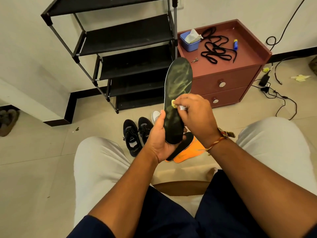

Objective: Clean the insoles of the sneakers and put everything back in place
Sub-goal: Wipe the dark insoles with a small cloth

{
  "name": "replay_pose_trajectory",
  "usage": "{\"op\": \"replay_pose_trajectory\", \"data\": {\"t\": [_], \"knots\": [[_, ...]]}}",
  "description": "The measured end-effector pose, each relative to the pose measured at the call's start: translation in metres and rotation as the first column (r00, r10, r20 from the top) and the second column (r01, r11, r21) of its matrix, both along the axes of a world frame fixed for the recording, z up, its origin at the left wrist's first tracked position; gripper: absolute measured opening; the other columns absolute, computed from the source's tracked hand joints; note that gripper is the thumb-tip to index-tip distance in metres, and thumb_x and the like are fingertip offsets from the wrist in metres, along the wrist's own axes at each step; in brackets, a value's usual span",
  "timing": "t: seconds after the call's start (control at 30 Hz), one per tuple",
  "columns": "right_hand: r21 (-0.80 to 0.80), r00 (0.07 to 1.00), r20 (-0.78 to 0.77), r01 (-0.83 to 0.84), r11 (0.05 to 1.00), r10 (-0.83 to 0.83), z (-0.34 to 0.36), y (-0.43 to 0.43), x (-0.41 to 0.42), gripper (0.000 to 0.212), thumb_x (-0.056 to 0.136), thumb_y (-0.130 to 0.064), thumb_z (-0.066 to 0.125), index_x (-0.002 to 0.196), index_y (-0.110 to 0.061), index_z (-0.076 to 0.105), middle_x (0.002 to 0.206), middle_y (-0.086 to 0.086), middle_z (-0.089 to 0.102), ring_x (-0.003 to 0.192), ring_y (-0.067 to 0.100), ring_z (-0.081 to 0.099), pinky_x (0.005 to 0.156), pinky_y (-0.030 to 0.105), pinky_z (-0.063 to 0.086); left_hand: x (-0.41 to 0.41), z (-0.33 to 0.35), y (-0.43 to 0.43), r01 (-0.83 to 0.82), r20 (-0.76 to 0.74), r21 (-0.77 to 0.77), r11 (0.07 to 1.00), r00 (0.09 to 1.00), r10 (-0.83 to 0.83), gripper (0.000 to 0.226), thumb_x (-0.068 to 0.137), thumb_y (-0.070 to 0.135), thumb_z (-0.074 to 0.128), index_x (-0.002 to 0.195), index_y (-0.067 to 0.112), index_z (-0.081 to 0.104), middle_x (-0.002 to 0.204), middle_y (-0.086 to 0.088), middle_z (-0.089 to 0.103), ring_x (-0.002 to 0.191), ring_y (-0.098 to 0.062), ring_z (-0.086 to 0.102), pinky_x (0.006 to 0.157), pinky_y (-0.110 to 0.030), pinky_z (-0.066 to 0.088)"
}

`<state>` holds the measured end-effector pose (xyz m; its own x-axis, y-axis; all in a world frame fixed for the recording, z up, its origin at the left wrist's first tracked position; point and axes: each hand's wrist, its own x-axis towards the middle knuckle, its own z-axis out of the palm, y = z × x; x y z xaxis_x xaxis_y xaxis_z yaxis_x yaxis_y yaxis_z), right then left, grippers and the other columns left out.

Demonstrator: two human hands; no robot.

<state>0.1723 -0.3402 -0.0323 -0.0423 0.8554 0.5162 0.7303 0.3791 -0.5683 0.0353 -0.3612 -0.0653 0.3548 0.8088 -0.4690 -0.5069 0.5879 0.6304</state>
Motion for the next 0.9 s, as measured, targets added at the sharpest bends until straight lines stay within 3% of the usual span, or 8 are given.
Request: {"op": "replay_pose_trajectory", "data": {"t": [0.07, 0.17, 0.33, 0.5, 0.57, 0.67, 0.8, 0.9], "knots": [[-0.029, 0.999, -0.005, -0.049, 0.998, 0.049, 0.0, -0.004, -0.004, 0.016, 0.085, -0.005, 0.068, 0.096, -0.01, 0.079, 0.1, 0.004, 0.074, 0.094, 0.026, 0.068, 0.086, 0.041, 0.056, -0.003, -0.001, 0.002, 0.002, -0.002, -0.004, 1.0, 1.0, -0.002, 0.062, 0.101, 0.061, 0.036, 0.12, 0.014, 0.071, 0.114, -0.014, 0.065, 0.092, -0.023, 0.061, 0.076, -0.035, 0.046], [-0.086, 0.985, -0.007, -0.174, 0.981, 0.174, -0.002, -0.02, -0.02, 0.02, 0.08, -0.001, 0.066, 0.093, -0.011, 0.078, 0.098, 0.002, 0.075, 0.093, 0.021, 0.068, 0.085, 0.041, 0.055, -0.008, 0.002, 0.005, -0.018, 0.029, -0.029, 0.999, 0.999, 0.019, 0.067, 0.101, 0.062, 0.032, 0.11, 0.014, 0.078, 0.118, -0.013, 0.071, 0.108, -0.025, 0.068, 0.102, -0.039, 0.047], [-0.087, 0.952, -0.06, -0.304, 0.949, 0.3, -0.011, -0.035, -0.038, 0.02, 0.077, 0.001, 0.073, 0.089, -0.013, 0.08, 0.093, -0.002, 0.076, 0.089, 0.012, 0.069, 0.088, 0.037, 0.057, -0.021, 0.004, 0.013, -0.158, 0.086, -0.013, 0.987, 0.984, 0.159, 0.061, 0.1, 0.063, 0.038, 0.111, 0.013, 0.071, 0.106, -0.007, 0.064, 0.106, -0.024, 0.062, 0.114, -0.039, 0.04], [-0.074, 0.966, -0.016, -0.258, 0.963, 0.257, -0.008, -0.036, -0.039, 0.017, 0.079, -0.002, 0.07, 0.09, -0.013, 0.078, 0.095, -0.001, 0.074, 0.089, 0.019, 0.067, 0.083, 0.037, 0.056, -0.016, 0.002, 0.009, -0.144, 0.089, -0.01, 0.989, 0.985, 0.145, 0.063, 0.104, 0.058, 0.033, 0.103, 0.013, 0.077, 0.103, -0.005, 0.072, 0.102, -0.021, 0.069, 0.101, -0.036, 0.051], [-0.069, 0.98, -0.005, -0.199, 0.978, 0.199, -0.004, -0.033, -0.036, 0.018, 0.079, -0.003, 0.068, 0.091, -0.013, 0.078, 0.097, -0.001, 0.073, 0.092, 0.02, 0.066, 0.085, 0.038, 0.055, -0.012, 0.003, 0.005, -0.105, 0.079, -0.015, 0.994, 0.991, 0.106, 0.065, 0.104, 0.06, 0.031, 0.108, 0.014, 0.078, 0.114, -0.008, 0.073, 0.112, -0.023, 0.068, 0.106, -0.039, 0.046], [-0.034, 0.993, 0.0, -0.12, 0.992, 0.121, 0.001, -0.025, -0.031, 0.017, 0.079, -0.003, 0.069, 0.091, -0.012, 0.078, 0.096, 0.0, 0.074, 0.091, 0.02, 0.066, 0.084, 0.038, 0.055, -0.006, 0.006, -0.002, -0.042, 0.053, -0.035, 0.999, 0.998, 0.043, 0.072, 0.103, 0.063, 0.026, 0.11, 0.014, 0.078, 0.119, -0.013, 0.072, 0.111, -0.024, 0.069, 0.1, -0.038, 0.049], [-0.011, 0.999, -0.009, -0.042, 0.999, 0.042, 0.001, -0.021, -0.03, 0.014, 0.081, -0.007, 0.068, 0.092, -0.01, 0.077, 0.096, 0.003, 0.074, 0.089, 0.025, 0.066, 0.08, 0.037, 0.056, 0.0, 0.004, -0.005, -0.041, 0.048, -0.045, 0.998, 0.998, 0.043, 0.07, 0.103, 0.063, 0.026, 0.137, 0.012, 0.06, 0.129, -0.015, 0.066, 0.121, -0.027, 0.062, 0.099, -0.038, 0.05], [-0.026, 0.997, -0.049, -0.063, 0.998, 0.061, -0.002, -0.022, -0.031, 0.015, 0.081, -0.006, 0.069, 0.092, -0.011, 0.078, 0.096, 0.002, 0.075, 0.091, 0.022, 0.068, 0.084, 0.038, 0.057, -0.003, 0.005, -0.004, -0.049, 0.037, -0.039, 0.998, 0.998, 0.05, 0.072, 0.102, 0.064, 0.026, 0.13, 0.011, 0.065, 0.13, -0.016, 0.066, 0.123, -0.028, 0.062, 0.105, -0.039, 0.047]]}}
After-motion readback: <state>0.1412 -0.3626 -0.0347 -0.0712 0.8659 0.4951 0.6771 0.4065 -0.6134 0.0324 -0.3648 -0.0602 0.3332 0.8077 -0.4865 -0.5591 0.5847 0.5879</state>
